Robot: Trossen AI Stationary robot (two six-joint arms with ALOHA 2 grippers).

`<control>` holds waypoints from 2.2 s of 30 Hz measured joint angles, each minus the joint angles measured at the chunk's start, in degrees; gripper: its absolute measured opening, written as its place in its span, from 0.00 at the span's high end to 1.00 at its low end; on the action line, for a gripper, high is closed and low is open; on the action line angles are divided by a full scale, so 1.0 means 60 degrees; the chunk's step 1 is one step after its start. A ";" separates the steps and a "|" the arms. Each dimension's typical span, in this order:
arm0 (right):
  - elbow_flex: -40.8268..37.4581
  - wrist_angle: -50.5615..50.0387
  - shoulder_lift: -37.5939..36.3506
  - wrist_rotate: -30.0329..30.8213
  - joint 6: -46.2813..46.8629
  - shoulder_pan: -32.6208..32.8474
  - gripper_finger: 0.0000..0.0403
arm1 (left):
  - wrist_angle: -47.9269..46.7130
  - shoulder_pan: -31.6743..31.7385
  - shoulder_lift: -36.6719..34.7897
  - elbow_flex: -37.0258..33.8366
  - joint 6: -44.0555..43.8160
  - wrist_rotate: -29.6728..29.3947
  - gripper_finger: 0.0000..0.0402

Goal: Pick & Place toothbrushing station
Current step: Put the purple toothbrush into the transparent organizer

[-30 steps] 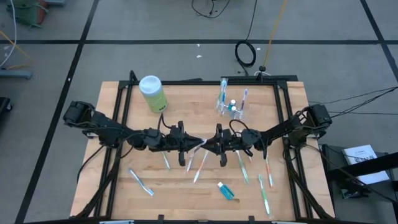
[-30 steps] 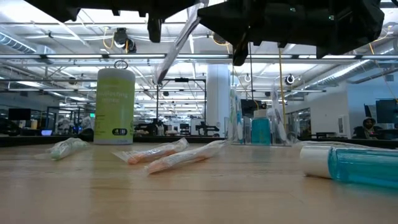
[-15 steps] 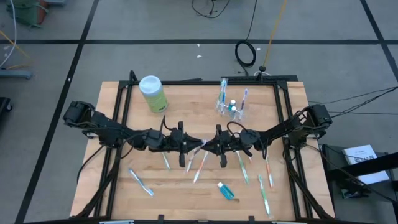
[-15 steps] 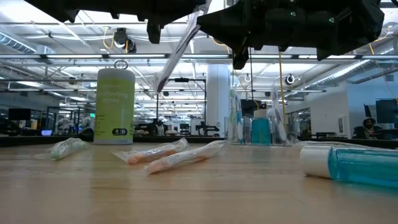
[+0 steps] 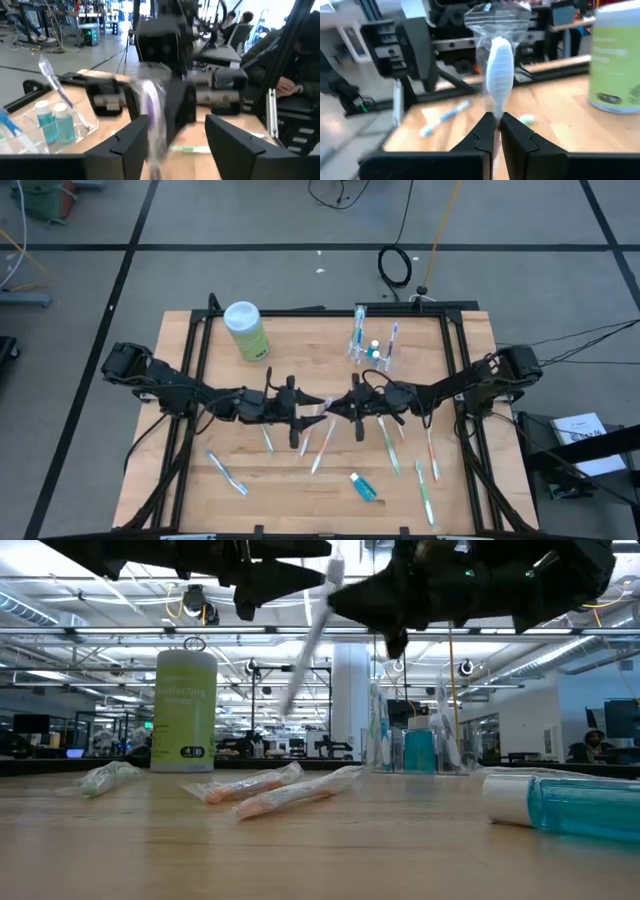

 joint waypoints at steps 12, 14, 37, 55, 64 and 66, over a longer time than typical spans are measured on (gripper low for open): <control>-0.1596 -0.3291 -0.4640 0.3009 -0.0985 -0.0152 0.97 | -0.0236 0.0007 0.0000 0.0000 -0.0018 -0.0208 0.46; -0.1805 -0.3687 -0.5498 0.3735 -0.1115 -0.0152 0.97 | -0.0242 0.0007 0.0000 0.0000 -0.0025 -0.0232 0.46; -0.1872 -1.2012 -1.0099 0.5311 0.0550 -0.1903 0.98 | -0.3722 0.1227 0.0000 0.0000 -0.4376 -0.0856 0.46; -0.1953 -1.1095 -0.9538 0.5015 0.0004 -0.3295 0.98 | -0.4467 0.1563 0.0000 0.0000 -0.5035 -0.0718 0.46; -0.2840 -1.0929 -0.8789 0.4694 0.0925 -0.3525 0.93 | -0.5162 0.1563 0.0000 0.0000 -0.6091 -0.0451 0.46; -0.2979 -1.0820 -0.8781 0.4302 0.1009 -0.3521 0.93 | -0.5382 0.1563 0.0000 0.0000 -0.6331 -0.0201 0.46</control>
